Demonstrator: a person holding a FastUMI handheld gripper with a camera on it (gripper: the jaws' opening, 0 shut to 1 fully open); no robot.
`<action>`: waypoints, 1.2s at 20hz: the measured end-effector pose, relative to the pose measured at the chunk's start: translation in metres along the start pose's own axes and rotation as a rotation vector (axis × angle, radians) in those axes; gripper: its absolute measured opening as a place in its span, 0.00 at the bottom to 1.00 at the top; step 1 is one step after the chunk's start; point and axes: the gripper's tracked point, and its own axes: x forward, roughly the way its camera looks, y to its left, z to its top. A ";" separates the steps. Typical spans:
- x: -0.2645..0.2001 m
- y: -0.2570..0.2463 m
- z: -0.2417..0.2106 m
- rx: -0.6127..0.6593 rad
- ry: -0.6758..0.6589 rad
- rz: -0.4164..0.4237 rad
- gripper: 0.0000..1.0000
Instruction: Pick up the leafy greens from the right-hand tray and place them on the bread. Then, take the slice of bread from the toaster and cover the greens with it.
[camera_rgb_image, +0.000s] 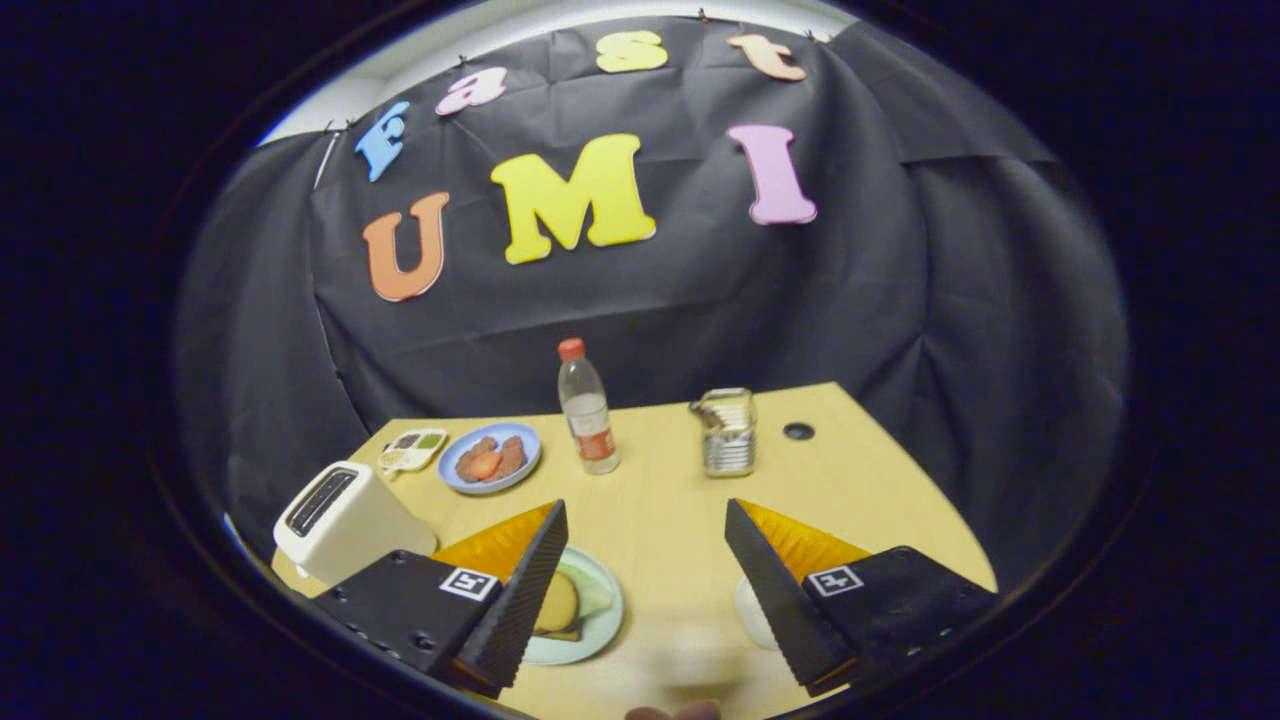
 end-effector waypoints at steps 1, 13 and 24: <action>-0.013 -0.013 0.020 -0.022 -0.039 -0.011 0.96; -0.133 -0.047 0.158 -0.134 -0.346 -0.017 0.96; -0.137 -0.019 0.158 -0.093 -0.328 -0.003 0.96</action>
